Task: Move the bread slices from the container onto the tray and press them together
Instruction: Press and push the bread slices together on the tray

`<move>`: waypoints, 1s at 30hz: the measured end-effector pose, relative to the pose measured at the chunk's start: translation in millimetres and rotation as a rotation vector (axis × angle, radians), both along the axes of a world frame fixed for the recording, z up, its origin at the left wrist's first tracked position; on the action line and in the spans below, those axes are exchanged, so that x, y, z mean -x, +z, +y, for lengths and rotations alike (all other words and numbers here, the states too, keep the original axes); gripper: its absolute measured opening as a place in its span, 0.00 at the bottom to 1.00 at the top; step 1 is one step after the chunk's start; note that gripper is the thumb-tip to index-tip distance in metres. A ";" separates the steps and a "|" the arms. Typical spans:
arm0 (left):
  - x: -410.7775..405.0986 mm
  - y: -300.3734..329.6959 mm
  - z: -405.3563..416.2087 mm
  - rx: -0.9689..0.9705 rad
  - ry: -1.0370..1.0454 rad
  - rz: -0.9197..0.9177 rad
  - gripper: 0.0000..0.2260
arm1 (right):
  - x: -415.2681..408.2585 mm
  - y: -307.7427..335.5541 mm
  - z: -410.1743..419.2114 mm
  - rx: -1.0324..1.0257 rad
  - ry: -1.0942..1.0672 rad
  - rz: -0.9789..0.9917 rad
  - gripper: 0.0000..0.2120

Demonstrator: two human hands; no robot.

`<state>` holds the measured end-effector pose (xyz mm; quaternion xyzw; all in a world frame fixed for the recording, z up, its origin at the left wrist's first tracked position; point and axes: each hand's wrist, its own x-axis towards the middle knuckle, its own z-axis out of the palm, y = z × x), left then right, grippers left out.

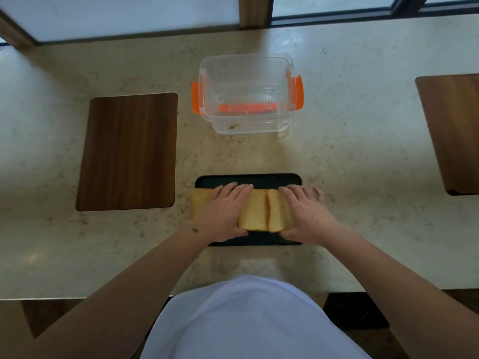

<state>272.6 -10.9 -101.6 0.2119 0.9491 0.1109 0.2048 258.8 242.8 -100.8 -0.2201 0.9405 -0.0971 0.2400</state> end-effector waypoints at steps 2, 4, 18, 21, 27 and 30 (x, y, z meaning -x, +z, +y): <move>0.8 4.3 -5.8 -0.002 0.007 -0.033 0.57 | 0.6 1.5 0.8 -0.012 0.003 -0.014 0.55; 2.5 10.3 -20.9 0.013 0.055 -0.042 0.60 | 1.5 3.8 0.4 -0.022 0.001 -0.041 0.58; -48.0 13.7 -95.2 0.037 0.329 -0.086 0.56 | 2.9 3.2 -84.5 0.035 0.123 0.000 0.57; -39.8 13.6 -79.1 0.032 0.291 -0.024 0.56 | 3.9 4.4 -89.8 0.020 0.119 0.001 0.55; -17.9 8.1 -60.8 0.117 0.093 0.013 0.59 | 2.5 4.5 -88.3 -0.002 0.124 0.003 0.56; -10.3 3.9 -56.2 0.155 0.026 -0.015 0.58 | 3.0 5.3 -88.9 -0.005 0.122 0.000 0.56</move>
